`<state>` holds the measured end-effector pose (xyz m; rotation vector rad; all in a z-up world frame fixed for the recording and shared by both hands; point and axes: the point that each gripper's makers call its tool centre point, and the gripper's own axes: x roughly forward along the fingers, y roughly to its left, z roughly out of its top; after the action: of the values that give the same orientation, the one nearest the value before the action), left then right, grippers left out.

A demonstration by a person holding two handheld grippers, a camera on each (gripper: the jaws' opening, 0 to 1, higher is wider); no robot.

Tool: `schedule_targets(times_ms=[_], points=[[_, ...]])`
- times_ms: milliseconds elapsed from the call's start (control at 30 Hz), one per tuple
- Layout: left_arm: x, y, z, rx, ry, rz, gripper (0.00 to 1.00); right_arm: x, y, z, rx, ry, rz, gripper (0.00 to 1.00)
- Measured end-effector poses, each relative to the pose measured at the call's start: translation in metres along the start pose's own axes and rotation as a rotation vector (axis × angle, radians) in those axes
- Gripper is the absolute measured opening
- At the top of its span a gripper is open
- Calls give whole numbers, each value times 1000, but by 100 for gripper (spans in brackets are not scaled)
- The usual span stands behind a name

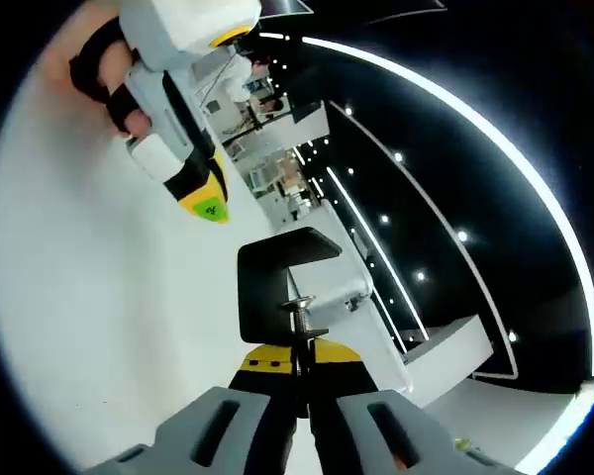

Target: Clamp the fixed fixture on the desktop, loosen the retaining clip, secure it to the edge of the desk, and tighten the retaining clip.

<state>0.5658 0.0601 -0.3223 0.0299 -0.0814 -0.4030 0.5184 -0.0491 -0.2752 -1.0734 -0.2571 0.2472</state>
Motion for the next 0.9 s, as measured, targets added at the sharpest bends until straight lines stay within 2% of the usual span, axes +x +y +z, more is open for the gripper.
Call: schedule_targets(times_ms=[67,133,233,300,467,600,633,700,833,900], points=[[0,-3,0,7,2,-7,17,-10,-7,8,9,-16,-20,2],[0,-5,-1,15,5,-11,17,-24,-15,20,65,-52,-58,2],[0,-6,-2,19,7,-13,17,-35,-19,26,118,-64,-73,2],[1,-7,-2,25,10,-16,17,-49,-24,38,258,-93,-89,2],[2,-8,-4,37,13,-16,17,-76,-36,62,479,-171,-131,2],[2,-10,-5,54,19,-23,17,-95,-33,82,712,-256,-90,2],[2,-10,-6,57,20,-25,17,-99,-29,87,811,-272,-77,2],[3,-12,-6,59,19,-30,17,-107,-17,100,920,-311,-23,2],[1,-12,-5,58,14,-31,17,-123,-1,117,1072,-359,8,2],[1,-12,-4,56,11,-32,17,-126,5,121,1116,-371,26,2]])
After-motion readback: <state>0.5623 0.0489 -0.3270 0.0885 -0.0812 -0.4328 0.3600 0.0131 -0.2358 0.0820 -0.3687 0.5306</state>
